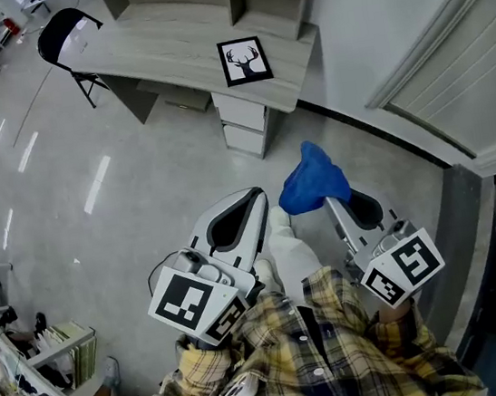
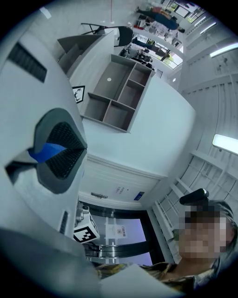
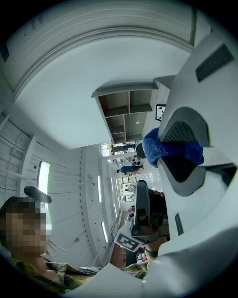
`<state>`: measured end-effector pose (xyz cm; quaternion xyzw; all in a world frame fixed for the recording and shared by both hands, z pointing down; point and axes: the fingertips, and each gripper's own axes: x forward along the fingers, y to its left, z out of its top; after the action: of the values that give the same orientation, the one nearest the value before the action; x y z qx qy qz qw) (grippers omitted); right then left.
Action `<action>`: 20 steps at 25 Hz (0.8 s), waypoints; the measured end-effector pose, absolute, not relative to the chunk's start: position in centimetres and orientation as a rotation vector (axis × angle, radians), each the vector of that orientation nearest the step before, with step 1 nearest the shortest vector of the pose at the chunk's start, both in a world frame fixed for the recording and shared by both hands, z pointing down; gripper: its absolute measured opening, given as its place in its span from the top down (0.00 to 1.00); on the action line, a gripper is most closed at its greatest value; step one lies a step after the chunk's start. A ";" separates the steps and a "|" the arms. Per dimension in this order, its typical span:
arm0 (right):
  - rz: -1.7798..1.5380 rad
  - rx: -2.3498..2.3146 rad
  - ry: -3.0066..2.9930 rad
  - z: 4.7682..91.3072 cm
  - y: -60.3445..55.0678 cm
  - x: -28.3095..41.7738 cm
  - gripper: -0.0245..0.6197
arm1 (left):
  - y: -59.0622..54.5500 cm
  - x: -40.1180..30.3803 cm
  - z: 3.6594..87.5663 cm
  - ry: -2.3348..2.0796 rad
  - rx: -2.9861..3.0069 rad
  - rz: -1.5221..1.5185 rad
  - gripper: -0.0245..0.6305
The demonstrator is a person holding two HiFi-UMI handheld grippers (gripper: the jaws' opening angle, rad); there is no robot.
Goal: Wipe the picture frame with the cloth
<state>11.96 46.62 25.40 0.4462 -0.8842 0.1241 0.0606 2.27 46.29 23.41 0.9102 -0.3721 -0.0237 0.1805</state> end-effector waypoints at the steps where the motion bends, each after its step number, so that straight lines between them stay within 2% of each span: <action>1: 0.377 1.334 -2.688 25.5 45.3 11.9 0.90 | 45.1 2.2 23.5 -1.070 2.566 -0.067 0.96; 11: 0.307 1.239 -2.807 22.5 31.8 14.5 0.90 | 31.4 5.4 20.2 -1.186 2.595 -0.105 0.96; 20: 0.335 1.192 -2.833 22.8 27.3 17.1 0.90 | 26.9 5.8 19.7 -1.301 2.552 -0.112 0.96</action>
<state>17.15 27.27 22.75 0.3856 -0.9160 0.1084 0.0249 5.84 26.89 19.69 0.8817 -0.4497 -0.0388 0.1371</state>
